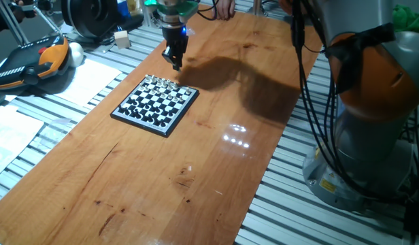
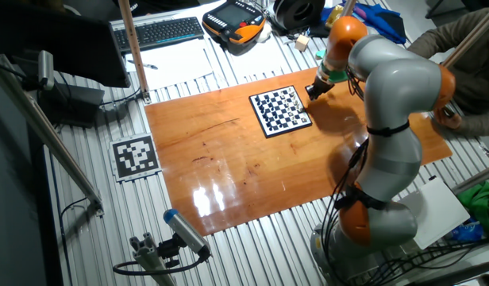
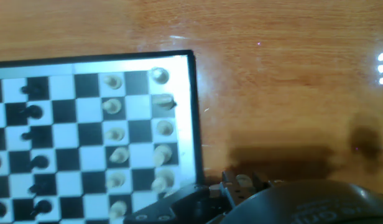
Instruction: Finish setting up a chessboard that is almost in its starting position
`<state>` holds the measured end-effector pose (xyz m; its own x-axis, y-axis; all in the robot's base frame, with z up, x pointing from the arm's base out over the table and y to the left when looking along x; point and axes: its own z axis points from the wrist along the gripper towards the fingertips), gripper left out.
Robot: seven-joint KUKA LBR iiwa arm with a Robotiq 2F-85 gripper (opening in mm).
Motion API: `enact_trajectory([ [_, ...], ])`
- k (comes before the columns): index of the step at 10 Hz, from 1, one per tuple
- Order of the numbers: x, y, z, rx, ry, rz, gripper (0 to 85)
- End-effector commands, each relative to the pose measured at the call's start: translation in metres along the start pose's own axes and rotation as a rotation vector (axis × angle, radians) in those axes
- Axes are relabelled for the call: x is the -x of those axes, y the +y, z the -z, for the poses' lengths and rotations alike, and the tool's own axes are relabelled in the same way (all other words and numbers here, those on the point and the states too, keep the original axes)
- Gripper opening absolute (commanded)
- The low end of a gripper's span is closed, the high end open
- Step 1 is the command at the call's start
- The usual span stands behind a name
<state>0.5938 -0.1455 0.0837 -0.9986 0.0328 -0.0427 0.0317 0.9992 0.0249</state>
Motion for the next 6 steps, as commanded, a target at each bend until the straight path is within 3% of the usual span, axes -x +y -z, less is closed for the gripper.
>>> enact_trajectory([
  [1,-0.005,0.005,0.002,0.0,0.0,-0.007,17.0],
  [6,-0.022,0.028,0.009,-0.013,0.0,-0.032,17.0],
])
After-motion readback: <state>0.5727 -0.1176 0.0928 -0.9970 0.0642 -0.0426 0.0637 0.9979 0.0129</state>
